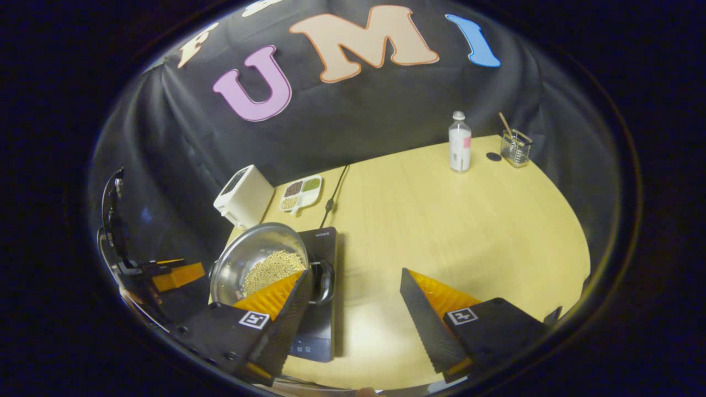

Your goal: First push the handle of the pot to place it horizontally, then grasp the pot with both hands and set it on the induction cooktop.

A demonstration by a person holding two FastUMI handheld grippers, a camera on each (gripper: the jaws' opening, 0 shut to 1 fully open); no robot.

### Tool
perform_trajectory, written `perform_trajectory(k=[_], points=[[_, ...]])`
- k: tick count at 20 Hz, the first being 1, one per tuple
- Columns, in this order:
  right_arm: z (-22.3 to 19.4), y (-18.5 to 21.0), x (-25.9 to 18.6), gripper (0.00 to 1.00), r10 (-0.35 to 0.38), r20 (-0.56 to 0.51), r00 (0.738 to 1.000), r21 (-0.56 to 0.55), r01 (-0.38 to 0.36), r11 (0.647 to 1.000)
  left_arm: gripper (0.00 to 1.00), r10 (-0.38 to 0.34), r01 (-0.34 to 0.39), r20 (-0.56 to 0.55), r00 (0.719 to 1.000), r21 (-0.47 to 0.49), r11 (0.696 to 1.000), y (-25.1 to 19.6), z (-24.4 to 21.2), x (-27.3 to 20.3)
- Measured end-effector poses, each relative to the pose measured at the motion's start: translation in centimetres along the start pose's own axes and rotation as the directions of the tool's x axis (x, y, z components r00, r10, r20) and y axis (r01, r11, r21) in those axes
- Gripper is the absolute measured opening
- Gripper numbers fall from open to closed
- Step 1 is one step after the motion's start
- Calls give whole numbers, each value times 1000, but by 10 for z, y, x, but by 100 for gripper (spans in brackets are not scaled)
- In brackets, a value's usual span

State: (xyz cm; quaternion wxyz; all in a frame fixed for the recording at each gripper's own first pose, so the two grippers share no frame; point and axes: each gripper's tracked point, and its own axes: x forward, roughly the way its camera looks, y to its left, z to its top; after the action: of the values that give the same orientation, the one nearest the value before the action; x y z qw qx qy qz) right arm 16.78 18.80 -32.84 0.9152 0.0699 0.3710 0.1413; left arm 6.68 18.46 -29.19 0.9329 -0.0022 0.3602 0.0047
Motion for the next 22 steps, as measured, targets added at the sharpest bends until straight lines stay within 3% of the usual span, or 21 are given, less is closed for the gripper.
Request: perform_trajectory(k=[2, 3, 6, 7, 8, 10, 15, 16, 17, 18, 20, 22], points=[[14, -19, -26, 93, -6, 34, 999, -50, 8, 999, 97, -17, 19, 42, 999, -30, 999, -36, 10, -25], [24, -28, -39, 100, -13, 64, 998, -65, 17, 998, 97, -24, 27, 78, 997, -41, 999, -53, 18, -37], [63, -46, -77, 100, -3, 169, 986, -92, 19, 996, 97, -11, 17, 216, 976, -28, 999, -87, 49, -69], [76, -53, -92, 93, 3, 209, 978, -107, 20, 994, 97, 7, -3, 263, 965, -15, 1000, -94, 61, -80], [91, -62, -105, 93, 0, 248, 969, -127, 32, 991, 96, 29, -29, 307, 951, -4, 1000, -102, 74, -94], [119, -80, -135, 92, -8, 324, 946, -162, 64, 985, 96, 59, -63, 385, 921, -3, 998, -122, 96, -117], [173, -99, -205, 92, 58, 462, 885, -235, 59, 970, 96, 81, -72, 553, 830, -38, 997, -174, 139, -172], [181, -103, -214, 100, 68, 484, 873, -250, 64, 966, 96, 89, -71, 586, 806, -53, 996, -183, 145, -182], [185, -106, -221, 93, 75, 504, 860, -265, 71, 962, 96, 90, -64, 623, 777, -65, 996, -194, 154, -193], [191, -110, -227, 92, 79, 520, 851, -276, 80, 958, 96, 93, -60, 652, 752, -72, 996, -203, 158, -203], [193, -115, -237, 93, 85, 533, 842, -281, 82, 956, 95, 110, -73, 703, 703, -83, 994, -214, 164, -222], [192, -121, -247, 94, 89, 539, 838, -283, 80, 956, 95, 120, -79, 730, 673, -89, 993, -226, 166, -231]])
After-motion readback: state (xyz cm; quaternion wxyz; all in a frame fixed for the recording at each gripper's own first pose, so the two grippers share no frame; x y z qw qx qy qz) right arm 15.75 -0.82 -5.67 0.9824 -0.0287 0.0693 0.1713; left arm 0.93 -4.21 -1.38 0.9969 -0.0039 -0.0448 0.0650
